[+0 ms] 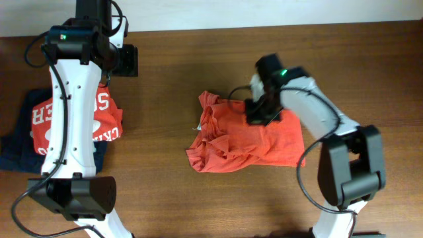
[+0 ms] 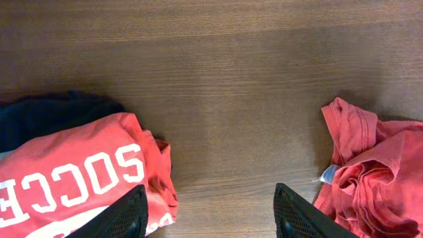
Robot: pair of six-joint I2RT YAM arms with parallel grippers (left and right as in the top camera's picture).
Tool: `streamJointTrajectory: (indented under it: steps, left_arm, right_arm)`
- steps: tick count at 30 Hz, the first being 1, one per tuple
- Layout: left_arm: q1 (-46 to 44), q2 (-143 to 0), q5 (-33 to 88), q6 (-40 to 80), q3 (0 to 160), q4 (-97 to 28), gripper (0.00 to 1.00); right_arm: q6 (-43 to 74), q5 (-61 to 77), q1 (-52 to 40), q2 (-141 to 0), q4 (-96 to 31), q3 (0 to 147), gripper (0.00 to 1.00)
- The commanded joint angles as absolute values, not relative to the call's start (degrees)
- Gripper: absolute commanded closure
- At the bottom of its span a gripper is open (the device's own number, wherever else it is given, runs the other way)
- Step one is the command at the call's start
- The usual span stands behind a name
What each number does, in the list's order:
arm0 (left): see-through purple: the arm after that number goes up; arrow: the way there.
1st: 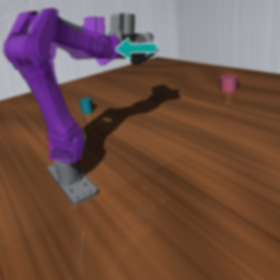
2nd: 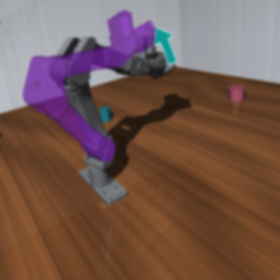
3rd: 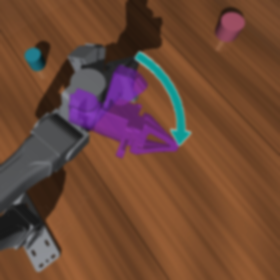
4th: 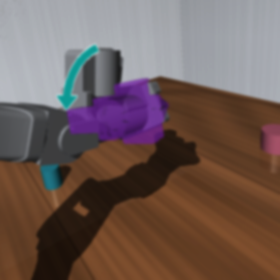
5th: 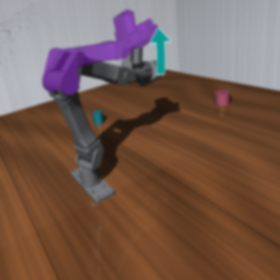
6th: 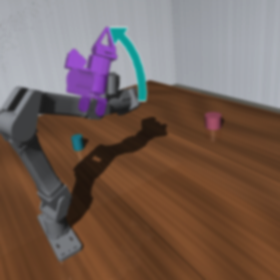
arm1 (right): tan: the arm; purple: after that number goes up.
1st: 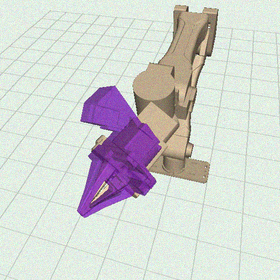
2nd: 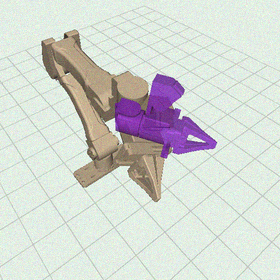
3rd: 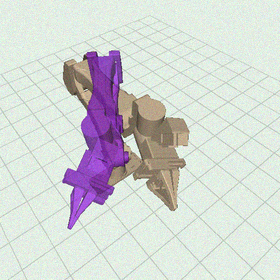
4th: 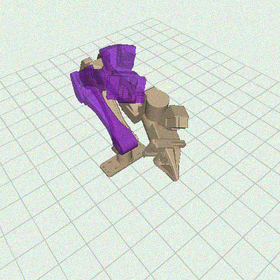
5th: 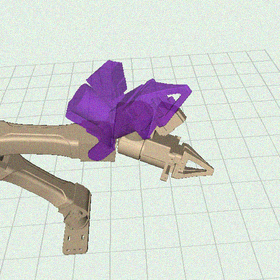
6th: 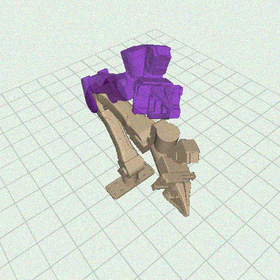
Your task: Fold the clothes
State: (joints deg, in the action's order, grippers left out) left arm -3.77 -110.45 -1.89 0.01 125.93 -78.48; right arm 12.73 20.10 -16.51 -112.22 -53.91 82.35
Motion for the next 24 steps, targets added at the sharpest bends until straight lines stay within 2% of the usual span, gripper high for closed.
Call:
streamJointTrajectory:
  steps: [1,6,10,15,17,20,21,22,23,24]
  left_arm:
    - [-3.6,-108.9,-1.9,-0.9,127.0,-78.3,0.39]
    - [-3.6,-108.9,-1.8,-0.9,127.0,-78.3,0.39]
    - [-3.6,-108.9,-1.8,-0.9,127.0,-78.4,0.39]
    - [-3.6,-108.9,5.7,-1.3,127.0,-78.3,0.35]
    - [-4.5,-109.1,12.9,-5.1,126.5,-78.0,0.35]
    - [-7.4,-110.3,14.5,-9.3,125.5,-77.8,0.36]
    - [-9.4,-111.4,14.7,-12.3,124.7,-77.8,0.37]
    - [-11.0,-112.4,15.7,-14.3,124.2,-77.8,0.37]
    - [-12.8,-113.8,16.7,-16.0,123.4,-77.8,0.36]
    - [-13.9,-114.8,17.2,-16.6,122.9,-77.6,0.37]
  right_arm:
    - [12.7,36.9,-23.2,-112.9,-44.3,75.4,0.96]
    - [9.9,42.7,-31.0,-112.8,-39.2,74.3,0.96]
    - [4.8,43.8,-30.4,-109.6,-43.5,74.3,0.96]
    - [3.9,41.2,-19.5,-97.6,-46.9,74.3,0.95]
    - [7.5,38.3,-11.1,-93.3,-49.0,74.3,0.89]
    - [9.5,33.1,0.1,-92.2,-56.0,74.3,0.89]
    - [9.5,30.4,3.1,-92.8,-58.7,74.1,0.84]
    - [9.0,27.4,5.7,-93.4,-60.8,73.8,0.7]
    - [7.7,25.3,7.7,-94.0,-61.5,73.3,0.49]
    - [6.1,24.8,9.3,-94.5,-61.5,72.8,0.39]
